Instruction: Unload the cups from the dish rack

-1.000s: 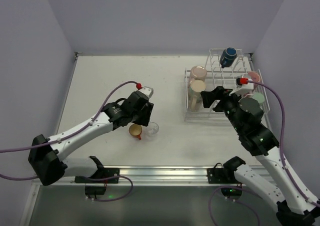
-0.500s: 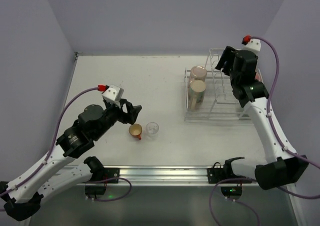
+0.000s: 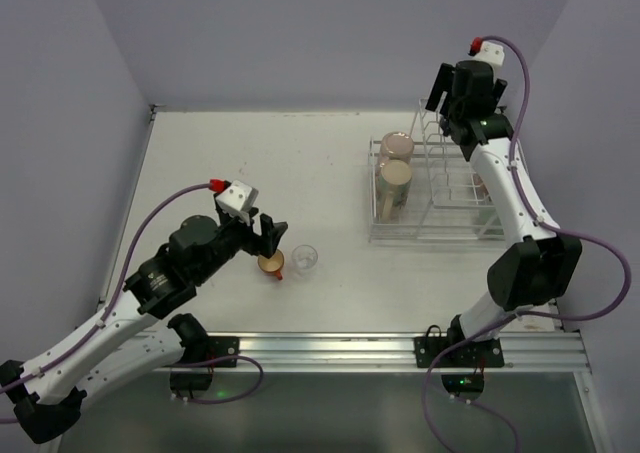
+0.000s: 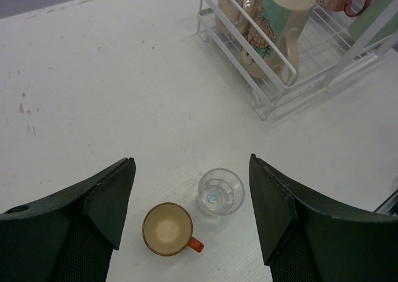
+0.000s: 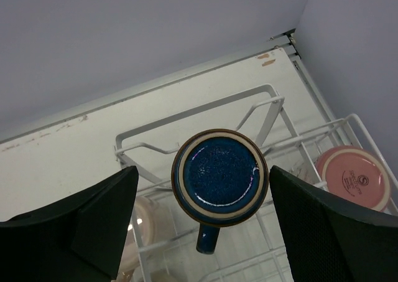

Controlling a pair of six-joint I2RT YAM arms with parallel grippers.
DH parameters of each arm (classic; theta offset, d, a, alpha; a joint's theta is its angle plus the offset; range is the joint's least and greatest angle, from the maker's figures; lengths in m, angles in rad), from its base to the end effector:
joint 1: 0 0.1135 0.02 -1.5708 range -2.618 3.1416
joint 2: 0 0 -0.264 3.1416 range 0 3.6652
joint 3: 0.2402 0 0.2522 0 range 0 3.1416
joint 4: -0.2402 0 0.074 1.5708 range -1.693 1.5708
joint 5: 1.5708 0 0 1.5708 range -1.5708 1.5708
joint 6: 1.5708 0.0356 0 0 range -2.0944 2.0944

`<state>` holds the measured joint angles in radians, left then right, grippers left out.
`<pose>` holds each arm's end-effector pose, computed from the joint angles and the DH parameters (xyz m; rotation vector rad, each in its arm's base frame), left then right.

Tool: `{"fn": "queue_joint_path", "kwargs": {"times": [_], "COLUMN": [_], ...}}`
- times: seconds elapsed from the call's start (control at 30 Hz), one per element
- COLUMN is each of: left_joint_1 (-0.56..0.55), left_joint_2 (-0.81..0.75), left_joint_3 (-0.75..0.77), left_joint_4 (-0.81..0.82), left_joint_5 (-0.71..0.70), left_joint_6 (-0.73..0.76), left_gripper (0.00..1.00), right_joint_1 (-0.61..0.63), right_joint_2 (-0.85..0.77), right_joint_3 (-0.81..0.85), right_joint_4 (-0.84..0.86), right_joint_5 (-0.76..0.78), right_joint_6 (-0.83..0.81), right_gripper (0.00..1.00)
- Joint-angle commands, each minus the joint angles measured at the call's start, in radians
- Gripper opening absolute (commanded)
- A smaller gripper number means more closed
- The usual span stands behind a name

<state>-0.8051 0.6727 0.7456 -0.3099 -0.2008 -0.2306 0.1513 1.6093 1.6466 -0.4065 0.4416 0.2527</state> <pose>0.1155 -0.1099 0.3301 0.3798 1.7983 -0.5536 0.3698 0.0410 0.4081 0.3849 1.8669 -0.1553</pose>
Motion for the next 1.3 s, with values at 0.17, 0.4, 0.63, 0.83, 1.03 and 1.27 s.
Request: {"fn": "queue_joint_path", "kwargs": {"times": [0.17, 0.4, 0.63, 0.83, 1.03, 1.27], "left_joint_1": [0.01, 0.018, 0.029, 0.03, 0.032, 0.03], "left_joint_2": [-0.005, 0.014, 0.024, 0.047, 0.064, 0.088], "left_joint_3": [-0.005, -0.003, -0.002, 0.018, 0.066, 0.066], "left_joint_4": [0.055, 0.058, 0.06, 0.069, 0.087, 0.277], "left_joint_5": [0.017, 0.015, 0.011, 0.021, 0.075, 0.257], "left_joint_6": [0.019, 0.02, 0.022, 0.019, -0.013, -0.162], "left_gripper": [0.8, 0.8, 0.8, 0.8, 0.79, 0.79], "right_joint_1": [-0.027, -0.035, -0.036, -0.036, -0.033, -0.013], "right_joint_2": [0.078, 0.115, 0.077, -0.043, -0.264, -0.586], "right_joint_3": [0.078, 0.082, 0.093, 0.039, -0.144, -0.571], "right_joint_4": [-0.026, -0.025, 0.003, 0.087, 0.156, 0.465], "right_joint_5": [0.054, 0.043, 0.022, 0.003, -0.191, -0.738], "right_joint_6": [-0.047, -0.049, -0.047, -0.052, 0.037, 0.394], "right_gripper": [0.89, 0.82, 0.41, 0.33, 0.31, 0.29]}}
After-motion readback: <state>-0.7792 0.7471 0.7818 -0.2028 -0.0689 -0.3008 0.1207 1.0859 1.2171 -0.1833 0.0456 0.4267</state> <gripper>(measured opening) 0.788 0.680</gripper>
